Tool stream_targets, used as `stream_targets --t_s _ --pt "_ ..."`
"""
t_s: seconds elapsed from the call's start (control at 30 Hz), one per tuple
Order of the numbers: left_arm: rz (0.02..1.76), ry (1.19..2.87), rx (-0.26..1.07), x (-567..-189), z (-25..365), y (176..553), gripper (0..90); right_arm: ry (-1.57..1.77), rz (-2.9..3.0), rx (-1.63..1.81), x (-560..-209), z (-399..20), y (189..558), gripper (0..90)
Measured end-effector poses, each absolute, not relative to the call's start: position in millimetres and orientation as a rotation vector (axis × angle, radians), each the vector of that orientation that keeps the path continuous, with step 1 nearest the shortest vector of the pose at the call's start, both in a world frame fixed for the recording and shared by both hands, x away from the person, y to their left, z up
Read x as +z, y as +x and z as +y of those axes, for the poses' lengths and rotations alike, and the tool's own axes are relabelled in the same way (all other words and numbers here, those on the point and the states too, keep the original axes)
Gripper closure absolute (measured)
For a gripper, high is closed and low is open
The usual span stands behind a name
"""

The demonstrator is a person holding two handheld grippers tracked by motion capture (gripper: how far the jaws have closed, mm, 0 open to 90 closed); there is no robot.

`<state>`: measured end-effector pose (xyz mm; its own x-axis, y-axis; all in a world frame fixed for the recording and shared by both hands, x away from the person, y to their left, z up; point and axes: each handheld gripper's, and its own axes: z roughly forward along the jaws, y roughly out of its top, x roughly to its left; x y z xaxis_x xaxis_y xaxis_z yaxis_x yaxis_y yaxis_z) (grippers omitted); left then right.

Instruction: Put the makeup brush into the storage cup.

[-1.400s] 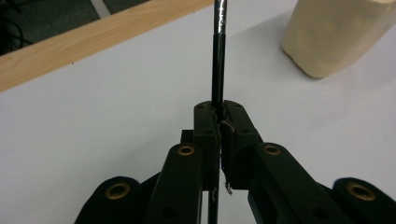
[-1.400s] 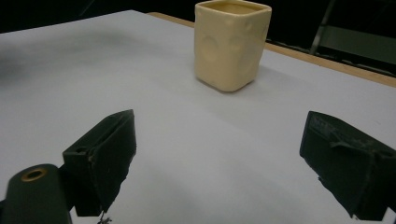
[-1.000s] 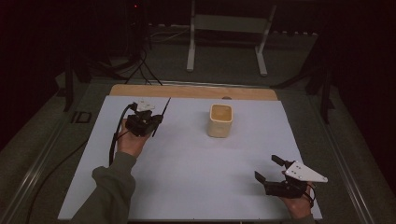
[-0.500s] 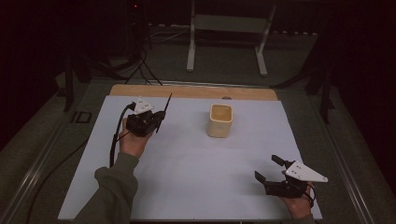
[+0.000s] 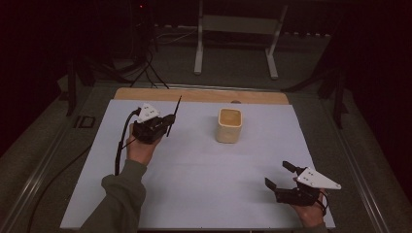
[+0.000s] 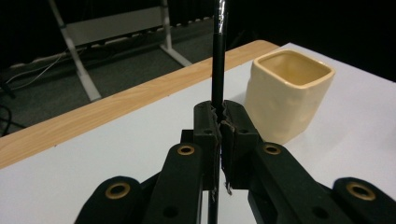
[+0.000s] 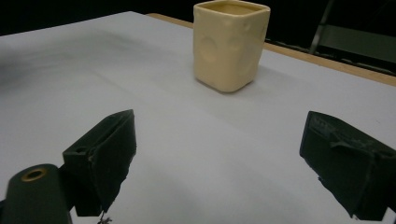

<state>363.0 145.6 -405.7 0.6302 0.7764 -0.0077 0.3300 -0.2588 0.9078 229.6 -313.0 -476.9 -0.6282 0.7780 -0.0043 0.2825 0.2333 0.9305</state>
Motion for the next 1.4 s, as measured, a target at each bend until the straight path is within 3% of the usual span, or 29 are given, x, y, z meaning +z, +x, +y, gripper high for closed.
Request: stream_targets --t_s 0.8,1.4 --pt "0.821 1.794 0.528 -405 144 360 86.4 0.943 2.02 1.478 -452 -308 258 10.5" --pt "0.786 1.79 0.513 -404 137 355 86.4 0.808 2.072 1.568 -413 -270 298 10.5"
